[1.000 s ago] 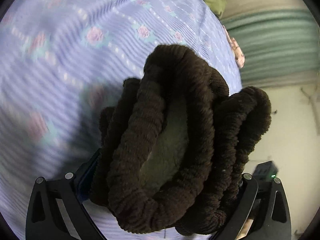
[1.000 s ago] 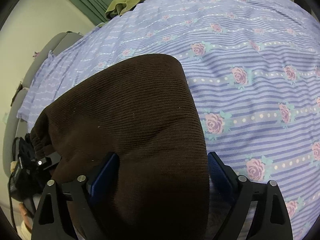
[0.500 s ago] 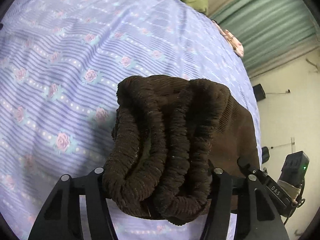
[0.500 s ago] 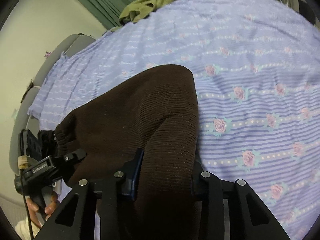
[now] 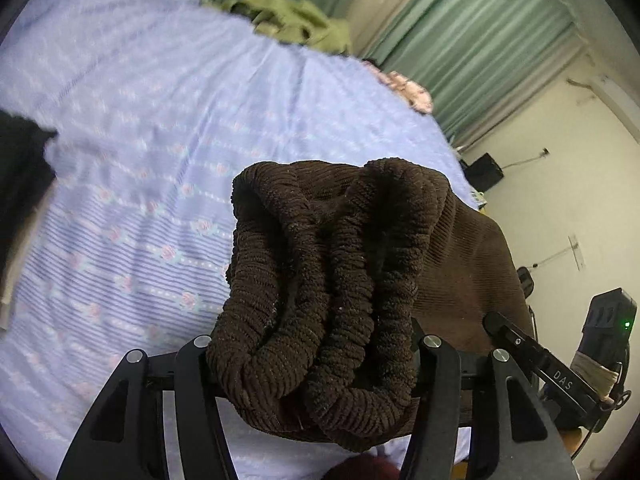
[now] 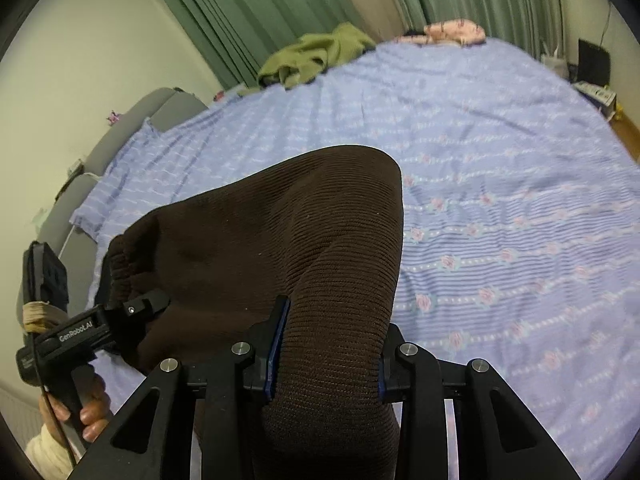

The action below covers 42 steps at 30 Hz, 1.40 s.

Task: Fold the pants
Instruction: 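Carry the pants with both grippers to the black clothes stack and lower them on top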

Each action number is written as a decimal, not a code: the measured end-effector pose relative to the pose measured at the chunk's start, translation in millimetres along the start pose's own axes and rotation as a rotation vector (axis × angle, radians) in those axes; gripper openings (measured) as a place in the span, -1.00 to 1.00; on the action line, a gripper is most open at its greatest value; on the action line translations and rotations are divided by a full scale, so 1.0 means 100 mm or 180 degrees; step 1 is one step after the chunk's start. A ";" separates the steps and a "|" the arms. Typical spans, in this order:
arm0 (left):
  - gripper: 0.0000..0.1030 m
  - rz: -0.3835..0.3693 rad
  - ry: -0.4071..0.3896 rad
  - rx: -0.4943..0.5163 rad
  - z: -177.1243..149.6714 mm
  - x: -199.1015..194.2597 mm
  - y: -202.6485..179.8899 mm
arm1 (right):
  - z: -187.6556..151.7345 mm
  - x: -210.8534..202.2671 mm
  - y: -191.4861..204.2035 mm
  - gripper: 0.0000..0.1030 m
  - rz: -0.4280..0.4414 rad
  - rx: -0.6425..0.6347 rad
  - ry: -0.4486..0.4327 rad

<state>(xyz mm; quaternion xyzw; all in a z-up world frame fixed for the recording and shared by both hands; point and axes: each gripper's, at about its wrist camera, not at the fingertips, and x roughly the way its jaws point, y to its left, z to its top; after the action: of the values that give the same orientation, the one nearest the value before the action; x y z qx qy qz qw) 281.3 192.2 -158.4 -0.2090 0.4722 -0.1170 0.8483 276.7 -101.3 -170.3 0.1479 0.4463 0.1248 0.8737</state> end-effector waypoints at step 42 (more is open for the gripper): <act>0.07 0.0379 -0.1357 0.0001 -0.97 -3.03 0.32 | -0.72 -1.85 2.07 -0.32 0.0595 -0.0991 -0.0669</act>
<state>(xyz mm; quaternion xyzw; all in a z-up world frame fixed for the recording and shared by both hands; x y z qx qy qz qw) 38.9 317.3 9.6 -0.2007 0.2936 -0.0200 0.9344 94.5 36.5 3.2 0.0641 0.3123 0.2568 0.9124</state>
